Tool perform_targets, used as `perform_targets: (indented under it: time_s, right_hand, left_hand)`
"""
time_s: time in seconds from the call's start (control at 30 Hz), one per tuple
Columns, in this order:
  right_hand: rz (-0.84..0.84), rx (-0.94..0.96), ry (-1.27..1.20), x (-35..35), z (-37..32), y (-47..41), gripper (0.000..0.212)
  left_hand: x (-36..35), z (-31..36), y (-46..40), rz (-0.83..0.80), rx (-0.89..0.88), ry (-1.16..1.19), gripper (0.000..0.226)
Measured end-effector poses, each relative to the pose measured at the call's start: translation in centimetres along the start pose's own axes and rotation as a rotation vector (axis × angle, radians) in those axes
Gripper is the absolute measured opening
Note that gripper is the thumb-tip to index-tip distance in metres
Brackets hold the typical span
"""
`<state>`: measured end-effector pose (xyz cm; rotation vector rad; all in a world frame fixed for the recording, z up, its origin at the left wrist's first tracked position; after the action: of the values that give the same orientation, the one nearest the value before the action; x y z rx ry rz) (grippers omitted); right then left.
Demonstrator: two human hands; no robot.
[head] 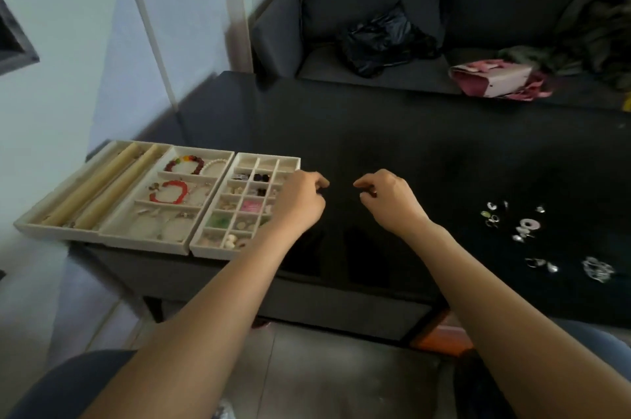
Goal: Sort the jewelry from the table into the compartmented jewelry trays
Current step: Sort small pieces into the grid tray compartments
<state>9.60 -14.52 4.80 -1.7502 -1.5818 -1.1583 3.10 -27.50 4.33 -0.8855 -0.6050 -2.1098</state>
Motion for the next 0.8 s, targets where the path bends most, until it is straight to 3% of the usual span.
perform_targets:
  time_s: [0.23,0.43,0.53,0.67,0.8]
  right_hand:
    - [0.172,-0.277,0.012,5.8,12.5,6.1,0.045]
    - [0.028,-0.414,0.036,5.9,22.9,8.7,0.058]
    - [-0.036,-0.450,0.042,6.1,25.8,9.2,0.066]
    - [-0.020,-0.428,0.005,6.9,27.2,9.3,0.060]
    - [0.121,-0.388,0.054,7.9,27.6,9.2,0.036]
  left_hand:
    - [-7.9,10.5,-3.9,-0.075,-0.174,0.042,0.034]
    - [-19.4,18.2,-6.7,-0.468,-0.404,-0.194,0.053]
    - [-23.1,19.4,-7.4,-0.572,-0.463,-0.346,0.058]
    - [-24.7,19.6,-7.9,-0.554,-0.494,-0.494,0.053]
    - [-24.1,20.0,-8.2,-0.402,-0.500,-0.519,0.045]
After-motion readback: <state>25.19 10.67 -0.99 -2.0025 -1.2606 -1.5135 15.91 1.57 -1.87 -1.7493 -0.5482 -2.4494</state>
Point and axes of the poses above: each hand's wrist, its own y-axis away from the middle knuckle, its own x-axis out of the back of the hand, z = x × y, the point moved 8 cm from there along -y, towards the middle knuckle, and after that the axes turned 14 degrees about -z, right-handed, at the moved point
